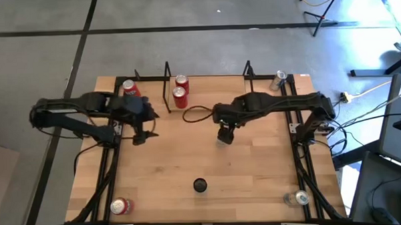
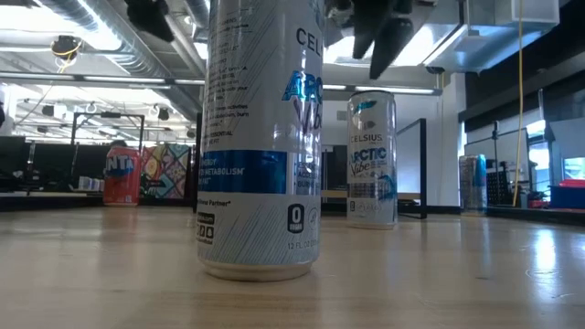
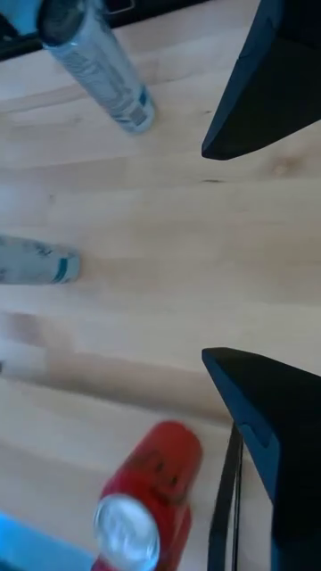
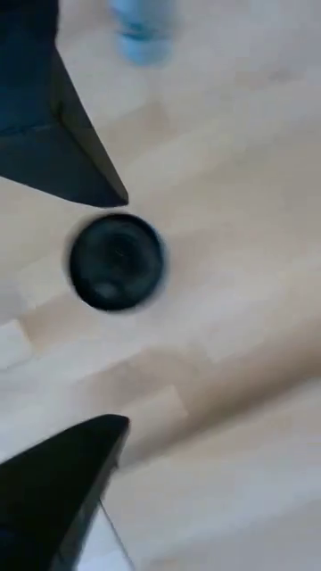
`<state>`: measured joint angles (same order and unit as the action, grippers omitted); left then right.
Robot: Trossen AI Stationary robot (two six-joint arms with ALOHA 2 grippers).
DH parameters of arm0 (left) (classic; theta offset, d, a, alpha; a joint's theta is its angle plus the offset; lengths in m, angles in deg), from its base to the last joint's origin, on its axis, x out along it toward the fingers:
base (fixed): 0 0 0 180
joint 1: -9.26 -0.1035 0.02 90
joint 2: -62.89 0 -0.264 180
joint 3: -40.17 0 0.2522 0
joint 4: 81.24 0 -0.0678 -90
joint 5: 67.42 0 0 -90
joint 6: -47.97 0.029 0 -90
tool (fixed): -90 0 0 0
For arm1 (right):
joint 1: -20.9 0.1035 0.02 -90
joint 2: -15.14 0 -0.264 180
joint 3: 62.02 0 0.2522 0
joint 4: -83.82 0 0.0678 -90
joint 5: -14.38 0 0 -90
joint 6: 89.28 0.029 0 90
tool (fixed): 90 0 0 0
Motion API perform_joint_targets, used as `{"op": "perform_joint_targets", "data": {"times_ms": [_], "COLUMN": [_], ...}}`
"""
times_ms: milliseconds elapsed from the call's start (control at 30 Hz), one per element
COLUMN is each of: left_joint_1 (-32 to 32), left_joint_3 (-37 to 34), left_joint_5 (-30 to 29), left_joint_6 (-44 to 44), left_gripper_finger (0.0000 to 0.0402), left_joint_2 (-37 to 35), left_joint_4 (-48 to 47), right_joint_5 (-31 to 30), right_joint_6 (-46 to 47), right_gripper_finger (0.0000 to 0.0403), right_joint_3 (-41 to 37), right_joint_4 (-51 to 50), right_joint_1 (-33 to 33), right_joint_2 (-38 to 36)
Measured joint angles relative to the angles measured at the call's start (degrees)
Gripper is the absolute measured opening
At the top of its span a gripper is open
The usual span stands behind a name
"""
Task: Place canned beverage on shelf
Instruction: Put the right white and blue soda can on the shelf
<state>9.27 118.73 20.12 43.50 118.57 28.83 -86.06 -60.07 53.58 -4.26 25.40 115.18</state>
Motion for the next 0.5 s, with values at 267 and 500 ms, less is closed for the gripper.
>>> {"op": "perform_joint_targets", "data": {"times_ms": [267, 500], "left_joint_1": [0.0, 0.0], "left_joint_3": [0.0, 0.0], "left_joint_5": [-5.4, -5.6], "left_joint_6": [-1.5, -1.6], "left_gripper_finger": [0.0352, 0.0352], "left_joint_2": [-3.8, -3.6], "left_joint_4": [0.2, 1.0], "right_joint_5": [-15.2, -17.6], "right_joint_6": [14.2, 19.3], "right_gripper_finger": [0.0385, 0.0385], "right_joint_3": [-1.9, -2.1], "right_joint_4": [1.3, 1.6], "right_joint_1": [8.1, 9.3], "right_joint_2": [-0.2, -0.2]}}
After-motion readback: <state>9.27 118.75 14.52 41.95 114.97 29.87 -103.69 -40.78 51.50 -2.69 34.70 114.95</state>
